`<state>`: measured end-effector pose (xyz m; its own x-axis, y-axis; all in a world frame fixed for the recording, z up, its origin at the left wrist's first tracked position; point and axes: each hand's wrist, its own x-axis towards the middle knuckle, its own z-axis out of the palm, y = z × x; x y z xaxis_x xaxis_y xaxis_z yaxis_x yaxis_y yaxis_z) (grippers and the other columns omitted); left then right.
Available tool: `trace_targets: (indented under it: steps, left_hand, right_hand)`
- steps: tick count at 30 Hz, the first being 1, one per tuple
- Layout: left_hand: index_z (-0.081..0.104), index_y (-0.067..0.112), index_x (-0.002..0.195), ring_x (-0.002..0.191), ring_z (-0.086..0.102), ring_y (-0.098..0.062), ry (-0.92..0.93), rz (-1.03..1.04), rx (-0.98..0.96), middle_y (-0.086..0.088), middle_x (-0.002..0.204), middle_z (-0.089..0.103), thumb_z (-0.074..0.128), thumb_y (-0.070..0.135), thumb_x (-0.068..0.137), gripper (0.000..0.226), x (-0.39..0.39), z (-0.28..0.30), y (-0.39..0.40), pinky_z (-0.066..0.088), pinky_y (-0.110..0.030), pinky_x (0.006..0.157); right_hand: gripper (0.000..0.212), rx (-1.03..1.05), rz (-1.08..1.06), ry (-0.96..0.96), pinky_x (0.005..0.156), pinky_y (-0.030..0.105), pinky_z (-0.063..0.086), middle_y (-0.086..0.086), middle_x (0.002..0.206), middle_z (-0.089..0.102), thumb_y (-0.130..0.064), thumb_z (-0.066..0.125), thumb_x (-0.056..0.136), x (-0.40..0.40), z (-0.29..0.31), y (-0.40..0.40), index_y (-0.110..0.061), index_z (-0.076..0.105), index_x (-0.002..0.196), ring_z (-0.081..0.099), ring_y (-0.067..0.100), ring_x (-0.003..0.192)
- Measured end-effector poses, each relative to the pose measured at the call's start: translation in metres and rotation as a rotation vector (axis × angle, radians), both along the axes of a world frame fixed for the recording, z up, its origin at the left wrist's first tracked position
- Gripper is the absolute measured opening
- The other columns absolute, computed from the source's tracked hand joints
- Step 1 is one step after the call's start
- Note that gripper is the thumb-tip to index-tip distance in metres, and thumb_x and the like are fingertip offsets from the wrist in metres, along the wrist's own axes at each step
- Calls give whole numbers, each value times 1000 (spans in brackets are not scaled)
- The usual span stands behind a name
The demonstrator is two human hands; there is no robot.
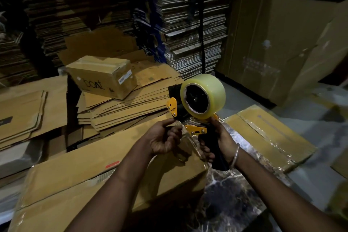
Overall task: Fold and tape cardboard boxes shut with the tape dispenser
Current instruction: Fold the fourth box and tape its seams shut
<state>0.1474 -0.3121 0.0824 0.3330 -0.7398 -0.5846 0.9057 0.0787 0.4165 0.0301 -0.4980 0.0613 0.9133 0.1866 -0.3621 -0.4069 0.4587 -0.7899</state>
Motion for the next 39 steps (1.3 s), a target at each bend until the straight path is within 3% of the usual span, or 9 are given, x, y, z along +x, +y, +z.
trace_targets:
  steps: [9, 13, 15, 18, 21, 25, 32, 35, 39]
  left_hand:
    - [63, 4, 83, 50, 61, -13, 56, -15, 46, -6, 68, 62, 56, 30, 91, 28, 4, -8, -8, 50, -17, 42]
    - [66, -9, 88, 56, 68, -19, 41, 45, 113, -15, 76, 67, 62, 20, 84, 29, 4, -3, -12, 55, -19, 50]
    - [64, -10, 88, 58, 71, -26, 38, 142, 152, -21, 79, 67, 63, 10, 87, 20, 2, 3, -14, 60, -28, 52]
    - [64, -7, 94, 62, 72, -24, -73, 146, 258, -20, 78, 68, 56, 5, 98, 15, 12, 2, -10, 62, -30, 57]
    - [63, -3, 87, 62, 66, -19, -399, -63, 475, -13, 71, 65, 49, 4, 101, 21, 28, 5, -4, 59, -38, 89]
    - [57, 6, 72, 47, 60, -11, -868, -285, 835, -2, 54, 61, 52, -7, 95, 27, 30, 21, -14, 51, -23, 49]
    - [53, 2, 75, 58, 56, -24, -548, -317, 549, -14, 63, 52, 36, 11, 103, 34, 46, 3, -20, 57, -42, 90]
    - [55, 4, 71, 48, 53, -19, -536, -264, 594, -10, 56, 52, 44, 11, 101, 33, 50, 0, -27, 57, -26, 59]
    - [55, 7, 58, 47, 55, -16, -623, -337, 752, -7, 53, 54, 47, 6, 96, 39, 59, -4, -37, 48, -24, 54]
  right_hand:
    - [97, -82, -49, -23, 37, 24, 27, 6, 58, 36, -91, 55, 63, -5, 2, -5, -14, 43, 121, 31, 15, 35]
    - [128, -126, -44, -24, 37, 24, 26, 7, 59, 37, -89, 56, 63, -7, -1, -6, 18, 38, 131, 31, 16, 37]
    - [129, -126, -48, -17, 37, 24, 27, 7, 60, 37, -88, 54, 65, -7, -4, -6, 18, 33, 135, 31, 15, 37]
    - [103, -112, -39, 31, 37, 23, 28, 7, 59, 38, -90, 46, 73, -5, -8, -8, 9, 58, 98, 34, 15, 36]
    - [83, -157, -22, 101, 37, 22, 31, 5, 56, 42, -90, 38, 74, -10, -16, -3, -9, 55, 64, 38, 16, 35]
    - [79, -221, -41, 191, 37, 22, 34, 6, 57, 45, -86, 42, 77, -19, -27, 12, -10, 57, 69, 41, 17, 35]
    - [74, -221, -169, 186, 41, 22, 28, 3, 56, 43, -81, 32, 87, -24, -13, 14, -12, 52, 67, 34, 17, 38]
    - [77, -207, -165, 175, 42, 23, 29, 3, 57, 42, -86, 34, 80, -22, -9, 11, -13, 52, 63, 34, 17, 39]
    - [78, -238, -201, 213, 43, 23, 30, 4, 55, 43, -82, 30, 87, -20, -9, 14, -11, 53, 65, 35, 18, 39]
